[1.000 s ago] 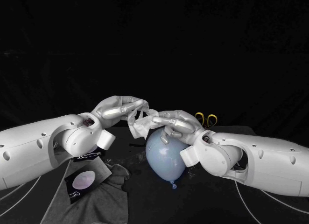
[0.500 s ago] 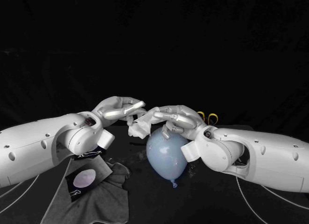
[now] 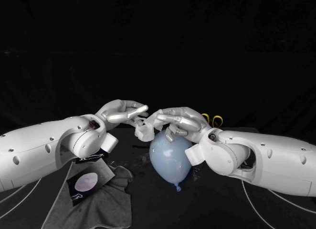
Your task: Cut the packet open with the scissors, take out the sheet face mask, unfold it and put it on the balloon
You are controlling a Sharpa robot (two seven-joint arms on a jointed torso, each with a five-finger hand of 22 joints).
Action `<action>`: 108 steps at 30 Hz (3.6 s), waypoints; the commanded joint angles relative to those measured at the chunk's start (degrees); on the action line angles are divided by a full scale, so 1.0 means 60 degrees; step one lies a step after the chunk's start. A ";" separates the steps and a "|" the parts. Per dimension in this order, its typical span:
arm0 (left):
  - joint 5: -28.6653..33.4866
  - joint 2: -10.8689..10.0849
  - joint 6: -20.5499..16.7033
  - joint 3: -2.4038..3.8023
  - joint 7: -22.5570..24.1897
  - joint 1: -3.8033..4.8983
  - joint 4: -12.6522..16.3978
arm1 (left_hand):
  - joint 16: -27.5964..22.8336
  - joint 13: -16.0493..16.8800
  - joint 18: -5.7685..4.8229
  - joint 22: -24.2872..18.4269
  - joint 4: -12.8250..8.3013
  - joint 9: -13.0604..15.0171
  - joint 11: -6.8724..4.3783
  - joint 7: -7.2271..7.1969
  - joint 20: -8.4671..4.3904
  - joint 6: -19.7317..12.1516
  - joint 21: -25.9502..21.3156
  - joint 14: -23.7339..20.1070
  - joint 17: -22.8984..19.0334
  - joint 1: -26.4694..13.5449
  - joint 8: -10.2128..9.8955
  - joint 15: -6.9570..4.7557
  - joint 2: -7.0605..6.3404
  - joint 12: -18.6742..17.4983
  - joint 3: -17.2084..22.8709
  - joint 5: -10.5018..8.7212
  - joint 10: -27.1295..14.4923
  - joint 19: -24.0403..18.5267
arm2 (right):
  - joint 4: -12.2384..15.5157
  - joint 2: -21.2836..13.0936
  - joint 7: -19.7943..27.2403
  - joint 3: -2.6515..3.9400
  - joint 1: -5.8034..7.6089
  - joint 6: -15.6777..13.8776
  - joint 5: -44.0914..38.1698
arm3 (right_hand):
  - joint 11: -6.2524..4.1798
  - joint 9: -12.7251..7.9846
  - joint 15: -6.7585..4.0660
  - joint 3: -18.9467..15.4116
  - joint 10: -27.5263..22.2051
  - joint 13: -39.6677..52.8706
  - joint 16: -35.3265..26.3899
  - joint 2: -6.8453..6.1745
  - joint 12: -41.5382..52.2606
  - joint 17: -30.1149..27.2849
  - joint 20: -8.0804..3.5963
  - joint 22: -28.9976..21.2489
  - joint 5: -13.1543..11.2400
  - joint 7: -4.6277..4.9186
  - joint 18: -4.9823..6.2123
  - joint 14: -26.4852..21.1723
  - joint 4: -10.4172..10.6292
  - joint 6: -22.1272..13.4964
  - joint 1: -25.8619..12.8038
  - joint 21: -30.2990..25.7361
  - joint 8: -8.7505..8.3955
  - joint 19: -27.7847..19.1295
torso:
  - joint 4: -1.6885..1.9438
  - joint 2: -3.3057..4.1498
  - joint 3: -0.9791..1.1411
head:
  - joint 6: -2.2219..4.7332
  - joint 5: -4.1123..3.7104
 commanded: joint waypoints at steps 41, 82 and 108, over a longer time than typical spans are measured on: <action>0.1333 0.0089 -0.0075 -0.0035 0.0045 -0.0009 -0.0193 | -0.1896 -0.0032 0.0050 -0.1515 -0.0069 -0.0809 -0.0709 0.0013 -0.0255 0.1201 -0.1642 0.0008 -0.0760 0.0016 -0.0109 -0.0278 0.1865 -0.0577 0.1162 -0.0038 0.0154 0.2294 | -0.0113 -0.0076 -0.0148 0.0014 0.0076 -0.0204 -0.0256 | -0.0010 0.0031 -0.0075 0.0140 0.0127 -0.0003 0.0059 -0.0012 -0.0057 0.0033 -0.0065 0.0009 0.0048 -0.0014 0.0139 0.0354 -0.0017 0.0039 0.0086 0.0054 0.0063 -0.0006 | 0.0001 -0.0008 0.0001 | -0.0031 -0.0011; -0.1418 -0.0841 -0.2606 -0.0030 0.3345 -0.0961 0.0513 | 0.3265 0.0565 -0.0433 0.2459 -0.1983 -0.0921 -0.0902 -0.0033 -0.1314 0.3651 0.3983 0.1203 0.1193 0.3804 0.0271 -0.0948 0.1035 0.1900 0.5130 -0.0094 0.2205 0.0639 | -0.0985 0.0470 -0.0012 0.0073 0.0720 -0.1531 0.0038 | -0.0015 0.0043 -0.0082 0.0220 0.0158 0.0000 0.0040 -0.0044 -0.0080 -0.0049 -0.0069 -0.0005 0.0049 -0.0017 0.0144 0.0341 -0.0048 0.0042 0.0072 0.0046 0.0089 -0.0014 | 0.0028 -0.0141 -0.0063 | 0.0179 -0.0134; -0.3583 0.0749 -0.3777 -0.0002 0.2282 -0.1294 0.0025 | 0.3118 -0.0017 0.0054 0.2817 -0.0216 -0.1337 -0.0622 0.0071 -0.0699 0.1636 0.4301 0.1796 0.0464 0.3783 -0.1467 -0.0871 0.0828 0.0401 0.1771 -0.0038 -0.0846 -0.0221 | -0.1615 0.1405 -0.0410 0.0097 0.1094 -0.2472 -0.0035 | -0.0010 0.0049 -0.0084 0.0347 0.0154 -0.0005 0.0014 -0.0105 -0.0141 -0.0139 -0.0075 -0.0063 0.0050 -0.0011 0.0161 0.0323 -0.0105 0.0029 0.0048 0.0000 0.0105 -0.0045 | 0.0039 -0.0259 -0.0099 | 0.0524 0.0029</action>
